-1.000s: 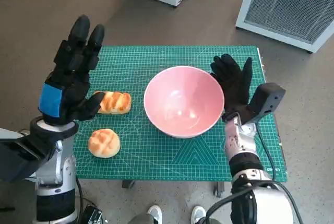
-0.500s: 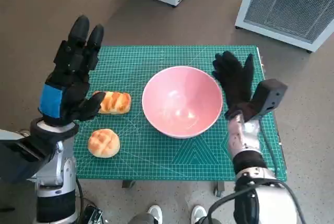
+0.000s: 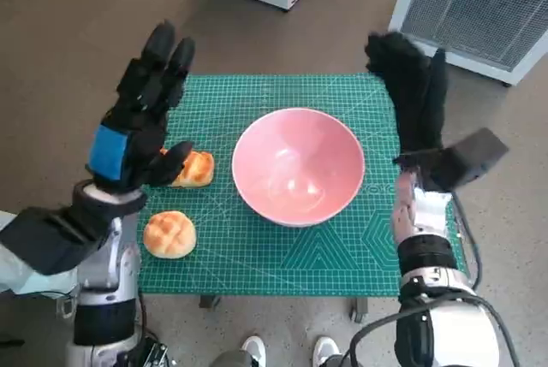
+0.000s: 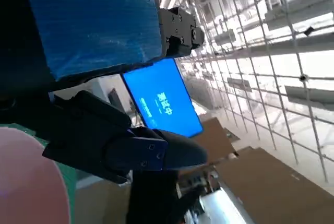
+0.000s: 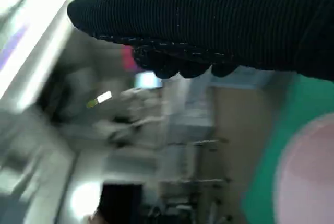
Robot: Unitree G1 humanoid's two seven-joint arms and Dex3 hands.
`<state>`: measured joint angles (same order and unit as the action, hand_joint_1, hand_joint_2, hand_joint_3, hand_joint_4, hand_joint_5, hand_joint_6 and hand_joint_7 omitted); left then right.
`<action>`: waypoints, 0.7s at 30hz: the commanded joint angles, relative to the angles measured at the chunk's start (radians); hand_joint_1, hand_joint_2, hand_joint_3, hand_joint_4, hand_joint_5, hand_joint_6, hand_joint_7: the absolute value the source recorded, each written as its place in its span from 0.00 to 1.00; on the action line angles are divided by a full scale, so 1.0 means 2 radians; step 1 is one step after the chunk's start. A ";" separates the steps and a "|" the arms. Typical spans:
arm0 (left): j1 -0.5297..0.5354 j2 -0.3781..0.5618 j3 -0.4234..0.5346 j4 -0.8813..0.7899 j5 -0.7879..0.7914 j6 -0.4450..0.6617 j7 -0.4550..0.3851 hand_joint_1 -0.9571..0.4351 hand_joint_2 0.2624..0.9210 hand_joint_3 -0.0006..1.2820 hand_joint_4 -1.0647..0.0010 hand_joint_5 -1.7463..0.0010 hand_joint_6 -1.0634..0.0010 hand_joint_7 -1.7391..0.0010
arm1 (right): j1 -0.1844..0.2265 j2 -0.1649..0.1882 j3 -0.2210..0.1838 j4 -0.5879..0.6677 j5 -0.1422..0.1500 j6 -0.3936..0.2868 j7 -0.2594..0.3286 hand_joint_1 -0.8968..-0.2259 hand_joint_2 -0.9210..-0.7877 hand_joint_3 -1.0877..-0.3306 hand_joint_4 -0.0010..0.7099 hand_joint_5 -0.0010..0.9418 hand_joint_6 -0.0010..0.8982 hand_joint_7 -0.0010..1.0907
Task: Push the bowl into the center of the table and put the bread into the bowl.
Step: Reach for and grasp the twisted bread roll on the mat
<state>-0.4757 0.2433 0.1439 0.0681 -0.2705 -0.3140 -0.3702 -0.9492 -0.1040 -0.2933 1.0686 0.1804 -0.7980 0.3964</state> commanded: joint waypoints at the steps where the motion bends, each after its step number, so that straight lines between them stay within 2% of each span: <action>1: -0.028 -0.007 -0.012 0.014 0.008 -0.015 -0.006 0.16 1.00 0.24 0.89 1.00 0.84 0.98 | 0.029 0.004 0.014 -0.055 0.019 0.000 0.030 0.31 0.00 0.41 0.30 0.00 0.23 0.21; 8: -0.059 -0.017 -0.030 0.025 0.005 -0.011 -0.016 0.16 1.00 0.23 0.88 1.00 0.84 0.98 | 0.067 0.003 0.040 -0.168 0.036 0.035 0.044 0.33 0.00 0.44 0.31 0.01 0.23 0.22; 12: -0.073 -0.020 -0.034 0.032 -0.003 -0.004 -0.025 0.17 1.00 0.22 0.87 0.99 0.84 0.98 | 0.079 -0.001 0.047 -0.203 0.043 0.052 0.046 0.30 0.00 0.46 0.33 0.01 0.23 0.24; 21: -0.087 -0.016 -0.040 0.028 0.005 0.015 -0.034 0.19 1.00 0.20 0.88 1.00 0.82 0.97 | 0.094 -0.009 0.060 -0.243 0.040 0.068 0.039 0.30 0.00 0.45 0.32 0.00 0.20 0.27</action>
<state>-0.6349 0.1971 0.0708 0.1356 -0.2807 -0.2979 -0.4394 -0.7932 -0.1143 -0.1853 0.5990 0.2683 -0.6814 0.4792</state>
